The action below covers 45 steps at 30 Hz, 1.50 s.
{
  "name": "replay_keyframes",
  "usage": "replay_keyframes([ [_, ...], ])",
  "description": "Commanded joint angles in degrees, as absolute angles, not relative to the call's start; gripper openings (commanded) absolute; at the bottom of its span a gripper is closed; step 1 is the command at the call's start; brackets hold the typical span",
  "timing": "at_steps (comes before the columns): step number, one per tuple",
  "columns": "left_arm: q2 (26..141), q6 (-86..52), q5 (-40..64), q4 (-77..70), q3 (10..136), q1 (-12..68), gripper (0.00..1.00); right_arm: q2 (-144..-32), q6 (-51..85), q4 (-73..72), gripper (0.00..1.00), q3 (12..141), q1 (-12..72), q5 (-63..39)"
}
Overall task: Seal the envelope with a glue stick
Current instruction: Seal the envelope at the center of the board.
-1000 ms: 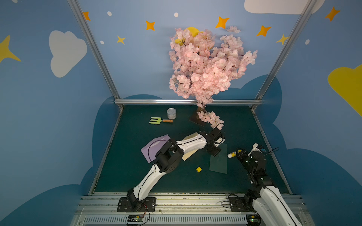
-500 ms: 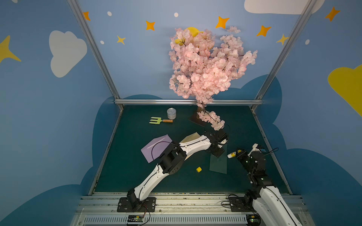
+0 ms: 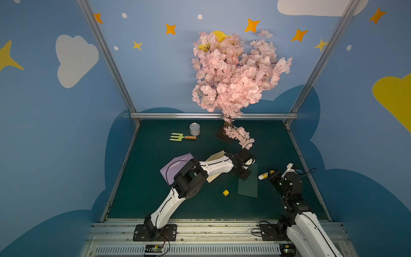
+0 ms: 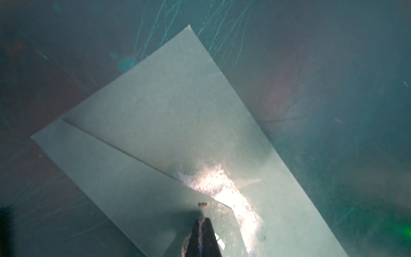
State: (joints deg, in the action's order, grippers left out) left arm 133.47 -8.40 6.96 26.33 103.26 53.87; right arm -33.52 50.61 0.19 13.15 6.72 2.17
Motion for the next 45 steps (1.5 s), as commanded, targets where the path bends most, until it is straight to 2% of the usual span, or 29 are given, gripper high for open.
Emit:
replay_keyframes([
  [1,134.5,-8.8,7.6,30.9,99.3,53.9,0.03,-33.6,50.7,-0.9,0.0,12.7,6.4,1.8],
  [10,132.1,-8.5,8.6,29.1,95.0,54.6,0.03,-33.4,50.7,-0.8,0.0,12.7,6.4,1.7],
  [23,134.9,-8.5,8.5,32.0,99.5,57.3,0.03,-33.4,51.1,-1.4,0.0,12.3,6.3,1.2],
  [45,128.9,-9.3,8.5,29.6,87.8,56.2,0.03,-32.7,51.2,-0.7,0.0,12.3,6.1,1.1],
])
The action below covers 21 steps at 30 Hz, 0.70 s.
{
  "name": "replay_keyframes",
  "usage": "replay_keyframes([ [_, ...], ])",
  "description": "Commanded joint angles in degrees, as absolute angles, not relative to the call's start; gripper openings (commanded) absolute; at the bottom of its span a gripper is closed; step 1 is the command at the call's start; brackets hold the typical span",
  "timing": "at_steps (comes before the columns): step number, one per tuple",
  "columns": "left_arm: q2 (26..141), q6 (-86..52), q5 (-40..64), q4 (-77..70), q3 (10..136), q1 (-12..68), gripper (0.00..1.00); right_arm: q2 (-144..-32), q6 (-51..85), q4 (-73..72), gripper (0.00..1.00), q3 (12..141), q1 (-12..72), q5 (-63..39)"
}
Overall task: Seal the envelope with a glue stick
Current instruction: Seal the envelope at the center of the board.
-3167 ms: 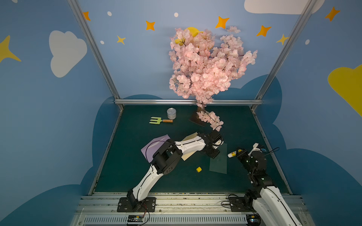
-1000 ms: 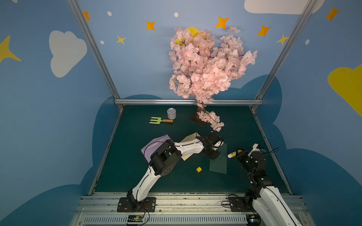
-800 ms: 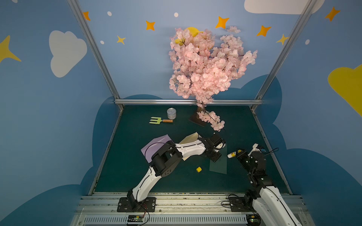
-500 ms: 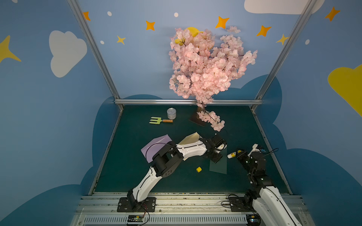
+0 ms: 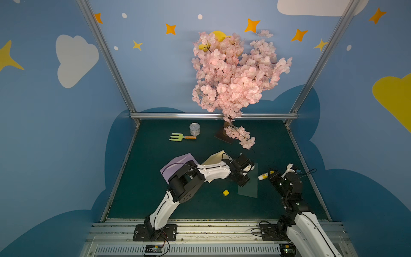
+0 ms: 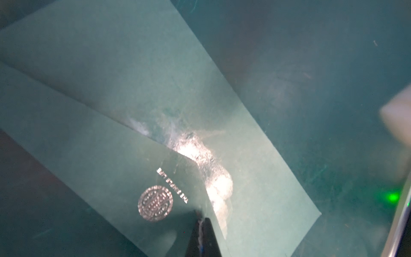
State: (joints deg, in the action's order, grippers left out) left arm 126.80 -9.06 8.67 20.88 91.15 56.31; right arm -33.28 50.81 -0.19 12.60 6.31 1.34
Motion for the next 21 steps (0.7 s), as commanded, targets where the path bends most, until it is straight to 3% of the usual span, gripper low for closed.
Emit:
replay_keyframes([
  [1,128.7,-9.3,8.7,29.5,87.6,56.2,0.03,-32.8,51.2,-0.6,0.0,12.4,6.1,1.2],
  [21,133.8,-9.3,9.3,31.6,95.8,54.0,0.03,-30.9,51.0,1.1,0.0,12.1,5.5,1.2],
])
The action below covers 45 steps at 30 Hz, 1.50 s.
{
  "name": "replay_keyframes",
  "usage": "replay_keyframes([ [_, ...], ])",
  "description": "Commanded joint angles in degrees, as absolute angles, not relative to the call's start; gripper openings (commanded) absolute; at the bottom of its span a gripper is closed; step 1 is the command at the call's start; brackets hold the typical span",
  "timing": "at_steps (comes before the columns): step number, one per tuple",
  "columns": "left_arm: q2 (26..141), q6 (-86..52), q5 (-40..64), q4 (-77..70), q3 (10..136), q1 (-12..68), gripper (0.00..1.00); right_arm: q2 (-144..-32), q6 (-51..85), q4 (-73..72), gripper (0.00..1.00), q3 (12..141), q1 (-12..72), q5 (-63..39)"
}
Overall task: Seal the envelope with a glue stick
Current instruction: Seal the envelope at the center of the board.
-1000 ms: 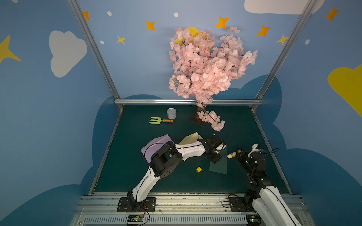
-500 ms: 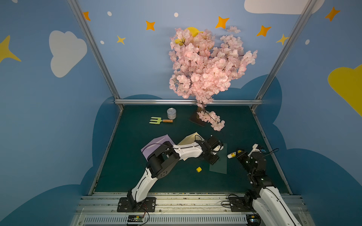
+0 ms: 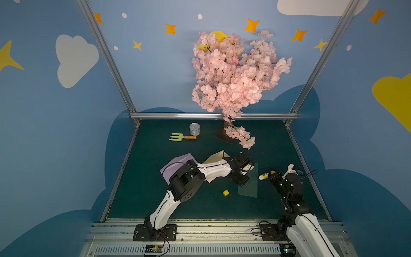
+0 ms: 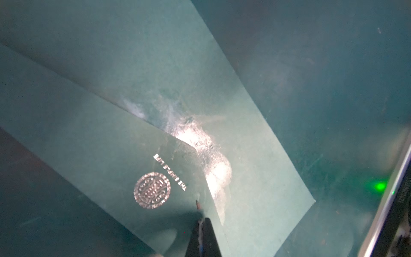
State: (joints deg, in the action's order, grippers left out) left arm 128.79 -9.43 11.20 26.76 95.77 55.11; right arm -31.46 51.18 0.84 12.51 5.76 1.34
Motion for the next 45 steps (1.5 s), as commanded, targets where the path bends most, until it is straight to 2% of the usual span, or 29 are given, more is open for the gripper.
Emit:
replay_keyframes([
  [1,134.1,-9.2,9.4,31.6,96.4,53.8,0.03,-31.0,50.9,1.1,0.0,12.0,5.5,1.2],
  [25,143.3,-9.5,7.0,34.5,109.1,50.5,0.03,-31.1,50.8,1.1,0.0,12.3,4.7,0.2],
  [45,135.4,-10.1,8.1,30.5,97.3,50.1,0.03,-31.2,51.5,0.4,0.0,12.2,4.6,-0.8],
])
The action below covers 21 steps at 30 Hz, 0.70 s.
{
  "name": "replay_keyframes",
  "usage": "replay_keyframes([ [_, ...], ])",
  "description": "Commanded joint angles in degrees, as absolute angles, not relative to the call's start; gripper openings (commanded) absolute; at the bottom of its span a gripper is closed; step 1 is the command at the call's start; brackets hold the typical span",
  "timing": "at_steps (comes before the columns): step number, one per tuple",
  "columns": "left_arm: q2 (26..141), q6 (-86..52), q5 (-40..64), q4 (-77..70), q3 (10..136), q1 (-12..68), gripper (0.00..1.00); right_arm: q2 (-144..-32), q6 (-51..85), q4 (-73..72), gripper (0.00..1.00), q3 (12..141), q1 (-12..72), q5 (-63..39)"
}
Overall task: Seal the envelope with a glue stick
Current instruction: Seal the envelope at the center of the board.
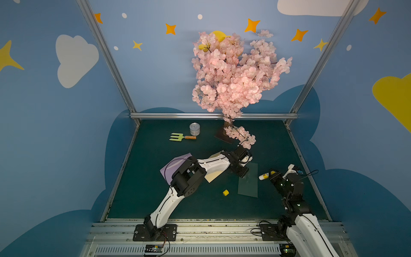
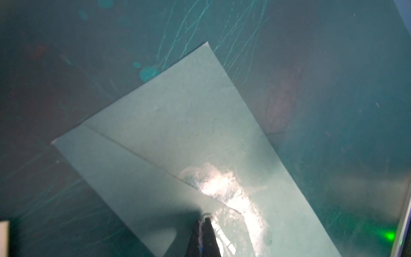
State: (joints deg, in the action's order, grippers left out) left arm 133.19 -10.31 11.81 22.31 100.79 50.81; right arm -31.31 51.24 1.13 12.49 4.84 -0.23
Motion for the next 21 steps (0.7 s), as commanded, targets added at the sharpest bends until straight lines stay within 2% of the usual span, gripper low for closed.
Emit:
replay_keyframes([
  [1,135.1,-10.1,8.5,30.3,97.1,50.4,0.03,-31.3,51.5,0.3,0.0,12.2,4.6,-0.8],
  [13,132.4,-11.8,10.4,29.5,92.0,55.5,0.03,-30.8,51.4,0.8,0.0,12.2,4.6,-1.0],
  [21,134.6,-11.4,9.8,30.5,94.7,56.5,0.03,-29.9,51.9,1.0,0.0,11.6,4.5,-1.1],
])
